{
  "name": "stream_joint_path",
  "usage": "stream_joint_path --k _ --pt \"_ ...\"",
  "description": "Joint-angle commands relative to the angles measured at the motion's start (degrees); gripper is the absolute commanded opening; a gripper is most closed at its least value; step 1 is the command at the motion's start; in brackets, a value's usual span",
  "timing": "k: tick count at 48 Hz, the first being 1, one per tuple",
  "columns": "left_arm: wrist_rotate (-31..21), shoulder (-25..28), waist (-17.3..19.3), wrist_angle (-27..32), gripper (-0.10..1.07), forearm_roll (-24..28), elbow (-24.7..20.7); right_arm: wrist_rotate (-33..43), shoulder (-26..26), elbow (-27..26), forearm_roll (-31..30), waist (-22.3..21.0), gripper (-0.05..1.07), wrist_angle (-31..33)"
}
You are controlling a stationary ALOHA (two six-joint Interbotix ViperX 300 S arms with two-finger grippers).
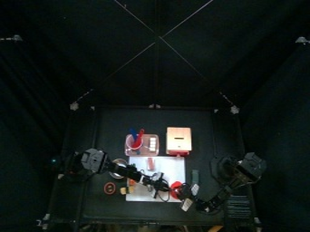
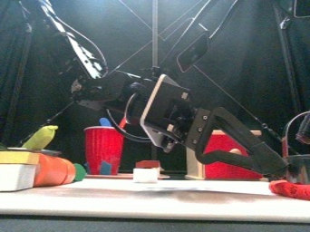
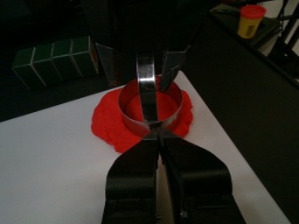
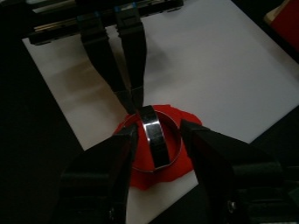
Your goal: Cut dough with cookie cutter and remove excess
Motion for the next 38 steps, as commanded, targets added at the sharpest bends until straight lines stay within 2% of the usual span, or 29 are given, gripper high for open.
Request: stream_joint_path --k 1,17,28,38 --pt "0.09 -0.53 0.18 -0.26 0.44 -0.35 -1.32 -0.09 -1.23 -1.32 -0.18 -0.26 0.8 -0.26" --pt "0.0 0.18 0.35 -0.35 0.44 -0.88 -1.58 -0.09 -0.53 -1.49 -0.18 -0.53 0.8 -1.93" --pt "0.0 0.18 0.35 -0.26 0.44 -0.97 -1.58 -0.09 -0.62 -1.49 -0.09 -0.62 0.7 -1.85" --pt "0.0 0.26 0.35 -0.09 0.44 -0.97 -1.58 -0.09 -0.53 -1.32 0.0 -0.53 0.67 -1.93"
